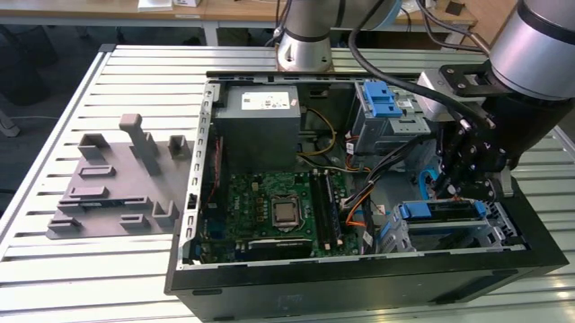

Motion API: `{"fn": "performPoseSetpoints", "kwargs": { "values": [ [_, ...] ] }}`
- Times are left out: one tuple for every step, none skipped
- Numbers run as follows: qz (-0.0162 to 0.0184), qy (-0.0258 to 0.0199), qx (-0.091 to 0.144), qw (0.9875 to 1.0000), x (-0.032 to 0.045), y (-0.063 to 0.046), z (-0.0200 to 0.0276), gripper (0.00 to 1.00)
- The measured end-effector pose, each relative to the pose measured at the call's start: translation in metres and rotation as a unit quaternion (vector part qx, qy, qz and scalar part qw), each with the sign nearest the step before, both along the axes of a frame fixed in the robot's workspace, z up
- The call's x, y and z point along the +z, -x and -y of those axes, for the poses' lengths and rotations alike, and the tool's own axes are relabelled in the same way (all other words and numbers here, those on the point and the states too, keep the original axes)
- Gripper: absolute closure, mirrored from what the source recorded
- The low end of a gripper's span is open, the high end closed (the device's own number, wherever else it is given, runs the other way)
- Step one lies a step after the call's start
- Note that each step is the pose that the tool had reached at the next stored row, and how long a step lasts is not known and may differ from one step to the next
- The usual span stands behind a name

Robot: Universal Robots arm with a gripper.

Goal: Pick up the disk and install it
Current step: 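Insert the second disk wire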

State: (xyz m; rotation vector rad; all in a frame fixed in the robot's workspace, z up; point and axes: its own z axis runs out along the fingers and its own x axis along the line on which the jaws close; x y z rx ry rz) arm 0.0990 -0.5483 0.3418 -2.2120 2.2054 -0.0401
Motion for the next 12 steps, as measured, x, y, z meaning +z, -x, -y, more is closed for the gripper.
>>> {"fn": "performPoseSetpoints", "kwargs": {
  "values": [
    [0.0000, -0.0002, 0.000, 1.0000, -0.0003, 0.0000, 0.0011, 0.84],
    [0.0000, -0.0003, 0.000, 1.0000, -0.0005, 0.0000, 0.0023, 0.84],
    [0.0000, -0.0004, 0.000, 1.0000, -0.0007, 0.0000, 0.0038, 0.84],
    [0.0000, -0.0004, 0.000, 1.0000, -0.0009, 0.0000, 0.0051, 0.84],
    [0.0000, -0.0005, 0.000, 1.0000, -0.0011, 0.0000, 0.0059, 0.84],
    [0.0000, -0.0006, 0.000, 1.0000, -0.0013, 0.0000, 0.0063, 0.84],
    [0.0006, -0.0005, 0.000, 1.0000, -0.0015, -0.0001, 0.0066, 0.84],
    [0.0016, -0.0007, 0.001, 1.0000, -0.0018, -0.0001, 0.0069, 0.84],
    [0.0028, -0.0007, 0.001, 1.0000, -0.0020, -0.0001, 0.0072, 0.84],
    [0.0043, -0.0005, 0.002, 1.0000, -0.0021, 0.0000, 0.0079, 0.84],
    [0.0056, -0.0005, 0.002, 1.0000, -0.0024, 0.0000, 0.0088, 0.84],
    [0.0061, -0.0006, 0.002, 1.0000, -0.0027, 0.0000, 0.0097, 0.84]
  ]
}}
